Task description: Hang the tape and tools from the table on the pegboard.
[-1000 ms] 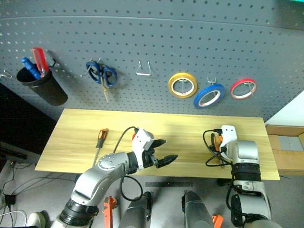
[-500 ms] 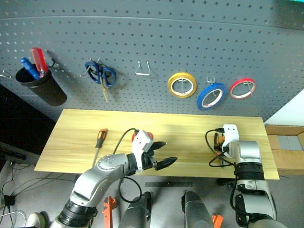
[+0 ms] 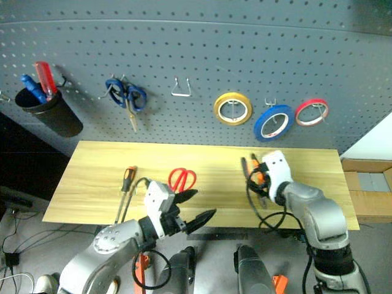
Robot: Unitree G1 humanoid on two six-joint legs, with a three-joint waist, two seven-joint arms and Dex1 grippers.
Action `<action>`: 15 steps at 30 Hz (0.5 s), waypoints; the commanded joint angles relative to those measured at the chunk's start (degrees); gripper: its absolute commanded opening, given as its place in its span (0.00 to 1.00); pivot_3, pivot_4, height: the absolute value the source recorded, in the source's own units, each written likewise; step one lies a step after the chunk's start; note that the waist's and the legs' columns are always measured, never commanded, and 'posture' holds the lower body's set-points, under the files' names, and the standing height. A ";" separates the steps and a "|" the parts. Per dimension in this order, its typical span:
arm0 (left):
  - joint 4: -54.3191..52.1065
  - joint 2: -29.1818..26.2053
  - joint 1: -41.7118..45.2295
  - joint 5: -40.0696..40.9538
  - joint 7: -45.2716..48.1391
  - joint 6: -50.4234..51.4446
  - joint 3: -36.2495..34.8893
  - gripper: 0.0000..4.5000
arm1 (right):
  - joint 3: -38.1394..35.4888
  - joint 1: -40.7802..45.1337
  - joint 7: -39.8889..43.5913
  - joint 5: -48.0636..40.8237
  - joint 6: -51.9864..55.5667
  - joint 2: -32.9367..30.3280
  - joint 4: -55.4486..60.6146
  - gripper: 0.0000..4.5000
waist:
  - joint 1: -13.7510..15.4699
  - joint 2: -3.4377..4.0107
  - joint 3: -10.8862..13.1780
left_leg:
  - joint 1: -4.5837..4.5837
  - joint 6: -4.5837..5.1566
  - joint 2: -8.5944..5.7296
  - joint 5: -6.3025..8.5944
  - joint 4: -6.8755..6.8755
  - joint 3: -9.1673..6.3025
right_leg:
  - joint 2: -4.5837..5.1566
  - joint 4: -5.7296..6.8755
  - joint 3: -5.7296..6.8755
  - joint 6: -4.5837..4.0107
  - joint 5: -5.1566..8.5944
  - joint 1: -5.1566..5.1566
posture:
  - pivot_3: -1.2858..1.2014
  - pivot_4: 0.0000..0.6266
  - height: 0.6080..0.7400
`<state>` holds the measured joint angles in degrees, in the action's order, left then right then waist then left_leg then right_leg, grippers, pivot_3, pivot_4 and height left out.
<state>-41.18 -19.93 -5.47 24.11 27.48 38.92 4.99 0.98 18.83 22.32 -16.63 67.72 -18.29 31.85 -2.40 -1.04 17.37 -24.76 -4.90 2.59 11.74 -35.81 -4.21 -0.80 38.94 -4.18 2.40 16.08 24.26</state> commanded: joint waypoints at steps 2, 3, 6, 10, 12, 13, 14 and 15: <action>-8.00 3.79 -2.90 -2.94 -9.09 -3.83 -3.82 1.00 | 1.02 3.05 -1.39 -3.78 -6.49 6.40 9.58 0.56 | 0.58 -0.06 0.03 | 0.00 -0.01 -0.03 0.00 -0.05 0.02 | 0.02 -0.01 -0.02 0.03 -0.02 -0.01 | 0.54 0.47 1.00; -8.64 3.94 -3.57 -4.21 -9.95 -5.06 -3.37 1.00 | 1.36 4.50 -1.84 -3.82 -8.71 7.93 9.63 0.56 | 0.60 -0.09 0.05 | 0.00 -0.01 -0.03 -0.01 -0.08 0.02 | 0.02 -0.01 -0.02 0.05 -0.03 -0.02 | 0.54 0.47 1.00; -8.58 4.77 -2.96 -7.32 -12.20 -8.44 -1.99 1.00 | 3.01 9.56 -3.23 -0.79 -17.29 9.97 6.24 0.56 | 0.67 -0.11 0.07 | 0.00 -0.02 -0.05 -0.01 -0.09 0.05 | 0.04 -0.01 -0.04 0.06 -0.04 -0.01 | 0.55 0.47 1.00; -6.87 5.91 0.53 -9.78 -14.19 -11.35 -1.74 1.00 | 4.12 18.03 -7.99 7.19 -33.65 11.22 -2.59 0.56 | 1.07 -0.18 0.11 | -0.02 -0.02 -0.04 -0.02 -0.07 0.02 | 0.03 -0.01 0.05 0.05 -0.05 0.00 | 0.55 0.46 1.00; -3.81 7.09 3.89 -8.97 -14.78 -11.04 -2.60 1.00 | 4.88 22.15 -9.96 10.95 -42.03 11.68 -8.93 0.56 | 1.08 -0.20 0.10 | -0.04 -0.03 -0.05 -0.02 -0.04 0.03 | 0.04 -0.05 0.05 0.05 -0.05 -0.01 | 0.55 0.45 1.00; -1.70 7.46 5.76 -8.71 -14.71 -11.02 -2.84 1.00 | 5.14 24.07 -11.26 12.67 -46.03 12.17 -12.45 0.56 | 1.07 -0.19 0.10 | -0.04 -0.03 -0.05 -0.02 -0.04 0.03 | 0.05 -0.06 0.05 0.04 -0.05 -0.01 | 0.55 0.45 1.00; 0.47 7.81 7.45 -8.25 -14.50 -10.70 -3.01 1.00 | 5.15 25.66 -12.69 13.97 -49.20 12.90 -15.76 0.56 | 1.04 -0.20 0.10 | -0.04 -0.03 -0.06 -0.02 -0.03 0.03 | 0.05 -0.05 0.05 0.03 -0.06 -0.01 | 0.55 0.45 1.00; 3.51 8.48 10.02 -8.07 -14.63 -10.83 -3.42 1.00 | 5.20 27.89 -14.29 15.30 -52.71 13.87 -20.03 0.56 | 1.01 -0.20 0.10 | -0.04 -0.03 -0.05 -0.02 -0.03 0.03 | 0.03 -0.02 0.07 -0.06 -0.11 0.00 | 0.55 0.45 1.00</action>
<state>-40.10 -12.17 2.75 15.40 13.06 29.11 2.34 5.90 43.88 10.50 -3.63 22.40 -5.53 14.53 -1.39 -1.24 17.48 -24.79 -4.92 2.56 11.72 -35.84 -4.19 -0.78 38.93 -4.10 2.27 15.93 24.26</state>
